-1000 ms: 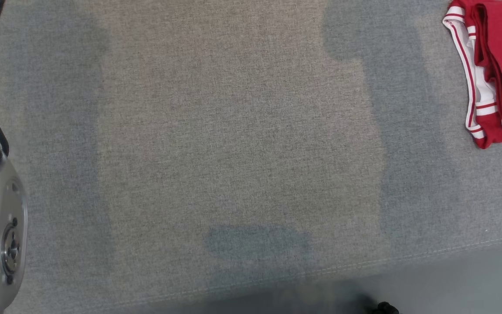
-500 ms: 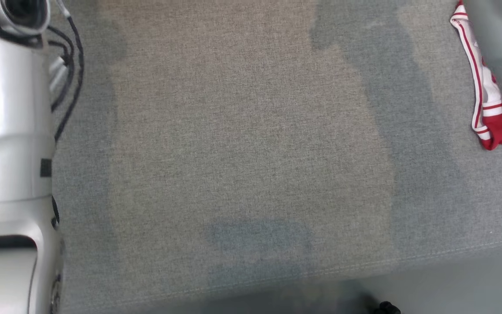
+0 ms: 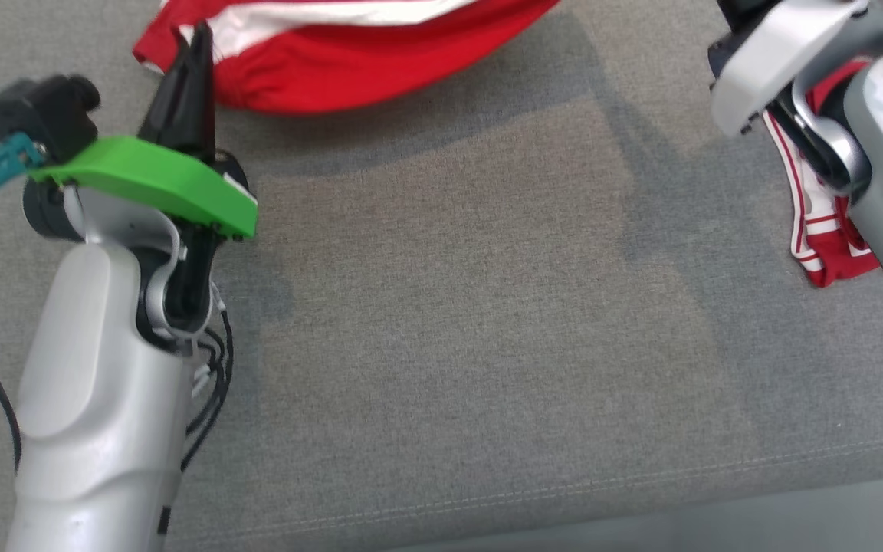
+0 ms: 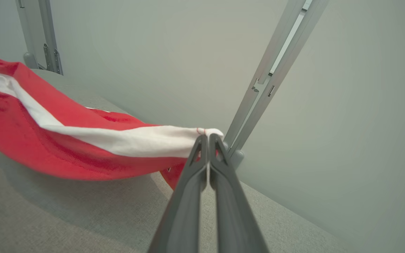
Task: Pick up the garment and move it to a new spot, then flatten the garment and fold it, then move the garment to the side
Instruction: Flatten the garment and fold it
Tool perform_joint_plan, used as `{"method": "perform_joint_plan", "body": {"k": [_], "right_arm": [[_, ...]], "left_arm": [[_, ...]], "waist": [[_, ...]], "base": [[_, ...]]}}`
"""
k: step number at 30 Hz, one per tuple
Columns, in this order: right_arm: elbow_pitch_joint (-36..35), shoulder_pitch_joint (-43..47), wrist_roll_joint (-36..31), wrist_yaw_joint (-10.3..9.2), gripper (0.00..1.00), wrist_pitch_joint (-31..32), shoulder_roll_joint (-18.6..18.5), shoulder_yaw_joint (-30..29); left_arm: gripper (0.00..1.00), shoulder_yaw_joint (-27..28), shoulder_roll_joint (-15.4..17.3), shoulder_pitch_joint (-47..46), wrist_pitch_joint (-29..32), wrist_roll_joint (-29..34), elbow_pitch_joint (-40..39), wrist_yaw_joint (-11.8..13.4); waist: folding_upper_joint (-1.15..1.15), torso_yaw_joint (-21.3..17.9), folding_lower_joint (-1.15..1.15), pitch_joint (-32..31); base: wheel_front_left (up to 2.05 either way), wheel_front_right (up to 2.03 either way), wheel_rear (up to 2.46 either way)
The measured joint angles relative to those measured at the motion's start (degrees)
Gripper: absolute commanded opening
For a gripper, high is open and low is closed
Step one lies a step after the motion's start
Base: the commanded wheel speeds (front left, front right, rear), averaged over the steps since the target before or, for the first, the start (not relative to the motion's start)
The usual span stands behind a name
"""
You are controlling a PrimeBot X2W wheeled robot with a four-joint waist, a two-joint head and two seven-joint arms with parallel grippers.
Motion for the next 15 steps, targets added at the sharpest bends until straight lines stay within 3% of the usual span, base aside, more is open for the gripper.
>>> {"method": "perform_joint_plan", "body": {"k": [15], "right_arm": [[-13.1, 25.6, 5.0, 0.0, 0.0, 8.8, -8.7, -1.4]], "left_arm": [[0.0, -2.9, 1.0, 21.5, 0.9, 0.9, -3.9, 3.9]], "waist": [[0.0, 1.6, 0.0, -12.1]], "base": [[0.0, 0.0, 0.0]]}}
